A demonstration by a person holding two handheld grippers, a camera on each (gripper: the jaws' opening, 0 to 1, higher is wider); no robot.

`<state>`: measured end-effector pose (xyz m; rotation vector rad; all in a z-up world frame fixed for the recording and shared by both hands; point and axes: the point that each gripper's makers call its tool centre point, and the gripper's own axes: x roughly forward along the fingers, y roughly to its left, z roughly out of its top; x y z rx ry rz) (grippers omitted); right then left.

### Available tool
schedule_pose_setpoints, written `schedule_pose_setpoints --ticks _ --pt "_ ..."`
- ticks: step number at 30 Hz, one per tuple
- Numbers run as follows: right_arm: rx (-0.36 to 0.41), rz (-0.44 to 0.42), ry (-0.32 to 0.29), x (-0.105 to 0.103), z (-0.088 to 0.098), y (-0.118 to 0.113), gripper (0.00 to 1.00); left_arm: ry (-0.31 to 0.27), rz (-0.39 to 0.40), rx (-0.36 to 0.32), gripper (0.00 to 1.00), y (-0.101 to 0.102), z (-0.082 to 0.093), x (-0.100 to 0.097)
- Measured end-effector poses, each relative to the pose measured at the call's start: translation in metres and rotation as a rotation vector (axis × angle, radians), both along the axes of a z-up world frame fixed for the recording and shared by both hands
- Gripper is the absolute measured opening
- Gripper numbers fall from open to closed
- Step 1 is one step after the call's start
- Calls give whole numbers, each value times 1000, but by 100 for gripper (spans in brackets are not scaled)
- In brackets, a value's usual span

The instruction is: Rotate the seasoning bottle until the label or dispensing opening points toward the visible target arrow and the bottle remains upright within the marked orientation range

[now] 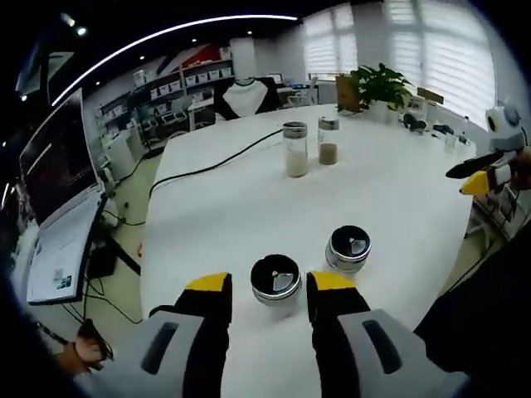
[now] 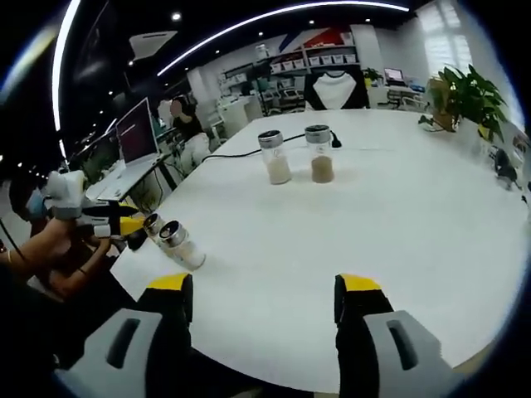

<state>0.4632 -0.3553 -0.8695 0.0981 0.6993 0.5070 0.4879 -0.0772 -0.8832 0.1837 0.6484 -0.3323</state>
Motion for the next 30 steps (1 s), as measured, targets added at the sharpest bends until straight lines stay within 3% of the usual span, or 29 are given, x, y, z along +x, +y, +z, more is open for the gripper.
schedule_pose_setpoints --ticks 5,7,8,11,15,17,19,30 --pt "10 3 -9 3 4 6 69 4 -8 33 40 -6 -10 6" --pt "10 1 -8 2 4 6 69 -20 12 -12 43 -9 -10 13" --pt "9 0 -7 2 3 5 69 -2 18 -28 44 -10 -12 12" --pt "9 -10 -6 3 3 4 69 18 11 -14 43 -12 -21 16" --pt "8 -16 -8 2 4 2 69 30 25 6 36 -3 -31 22" --pt "5 -19 -10 1 4 0 68 43 44 -25 35 -2 -34 24" --pt "4 -26 -7 0 2 -3 68 51 57 -56 33 -2 -35 23" --pt "11 -34 -9 0 3 -4 68 52 21 -43 33 -10 -31 13"
